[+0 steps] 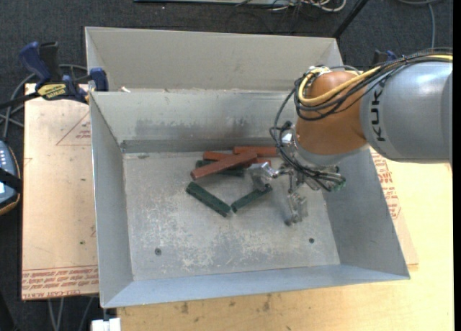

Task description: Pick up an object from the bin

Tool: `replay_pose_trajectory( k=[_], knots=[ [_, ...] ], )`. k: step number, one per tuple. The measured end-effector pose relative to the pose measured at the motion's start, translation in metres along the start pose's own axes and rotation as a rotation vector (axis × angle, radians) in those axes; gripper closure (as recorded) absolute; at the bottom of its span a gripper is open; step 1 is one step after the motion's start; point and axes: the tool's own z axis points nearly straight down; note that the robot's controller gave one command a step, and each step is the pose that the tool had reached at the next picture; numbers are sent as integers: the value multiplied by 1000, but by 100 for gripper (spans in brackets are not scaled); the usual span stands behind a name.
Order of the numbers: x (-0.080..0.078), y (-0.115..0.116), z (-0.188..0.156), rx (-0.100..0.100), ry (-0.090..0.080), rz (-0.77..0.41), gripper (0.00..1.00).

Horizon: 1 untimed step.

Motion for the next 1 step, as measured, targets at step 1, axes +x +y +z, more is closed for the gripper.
replay_pose_trajectory(
  k=[1],
  knots=[
    [-1,0,-1,0,0,1,0]
  ],
)
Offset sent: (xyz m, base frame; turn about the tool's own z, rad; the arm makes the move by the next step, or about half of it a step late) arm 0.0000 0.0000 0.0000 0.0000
